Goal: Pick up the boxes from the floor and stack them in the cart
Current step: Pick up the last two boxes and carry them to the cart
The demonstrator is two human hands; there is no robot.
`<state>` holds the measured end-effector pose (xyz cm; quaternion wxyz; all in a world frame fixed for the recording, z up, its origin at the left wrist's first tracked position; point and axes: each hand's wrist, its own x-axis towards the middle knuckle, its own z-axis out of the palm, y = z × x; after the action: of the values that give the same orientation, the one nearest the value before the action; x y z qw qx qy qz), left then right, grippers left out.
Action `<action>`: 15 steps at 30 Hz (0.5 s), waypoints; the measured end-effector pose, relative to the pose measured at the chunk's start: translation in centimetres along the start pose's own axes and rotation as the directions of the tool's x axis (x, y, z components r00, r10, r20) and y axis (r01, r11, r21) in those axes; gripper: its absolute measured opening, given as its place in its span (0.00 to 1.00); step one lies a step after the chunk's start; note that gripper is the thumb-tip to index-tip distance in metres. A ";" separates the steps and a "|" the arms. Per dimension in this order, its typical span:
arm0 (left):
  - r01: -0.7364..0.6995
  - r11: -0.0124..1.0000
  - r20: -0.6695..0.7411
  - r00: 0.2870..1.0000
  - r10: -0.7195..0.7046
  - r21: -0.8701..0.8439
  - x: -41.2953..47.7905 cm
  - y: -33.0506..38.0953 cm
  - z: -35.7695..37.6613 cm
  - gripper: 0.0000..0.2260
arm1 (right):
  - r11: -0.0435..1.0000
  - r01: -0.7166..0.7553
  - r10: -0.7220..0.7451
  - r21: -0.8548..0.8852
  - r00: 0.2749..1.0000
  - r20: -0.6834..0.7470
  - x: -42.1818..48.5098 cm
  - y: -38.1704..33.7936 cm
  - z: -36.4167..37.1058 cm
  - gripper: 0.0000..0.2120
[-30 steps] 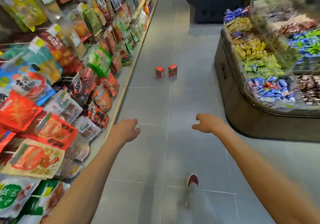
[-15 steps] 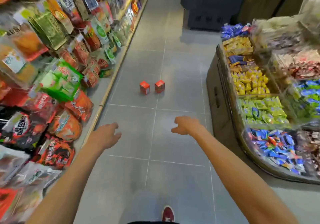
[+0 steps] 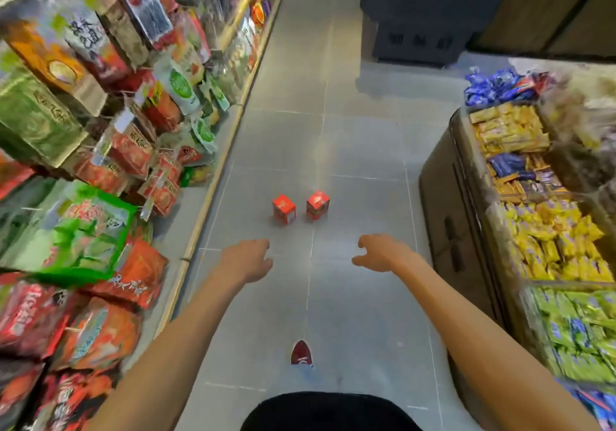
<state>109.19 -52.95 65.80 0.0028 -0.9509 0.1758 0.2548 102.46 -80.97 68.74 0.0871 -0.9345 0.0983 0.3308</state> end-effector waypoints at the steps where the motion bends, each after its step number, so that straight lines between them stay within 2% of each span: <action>1: -0.012 1.000 0.010 1.000 0.012 0.003 2.0 -0.2 -1.0 0.19 | 1.000 0.001 -0.001 0.005 1.000 0.003 1.6 -0.1 -1.3 0.27; 5: -0.026 1.000 0.019 0.999 0.026 0.013 9.6 -1.2 -4.0 0.20 | 1.000 -0.006 0.006 -0.011 1.000 0.024 8.6 0.0 -5.7 0.27; 10: 0.079 0.994 0.077 0.993 -0.085 0.076 18.6 -2.2 -5.8 0.18 | 1.000 0.022 -0.021 -0.021 0.999 0.031 17.9 0.6 -9.6 0.27; 15: 0.153 0.986 0.144 0.976 -0.161 0.065 28.0 -2.0 -7.7 0.15 | 0.998 0.046 -0.041 -0.049 0.995 0.087 27.8 1.8 -13.3 0.26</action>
<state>136.22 -61.12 58.72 0.0616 -0.9396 0.1060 0.3194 131.17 -89.25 61.11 0.0746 -0.9232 0.0657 0.3712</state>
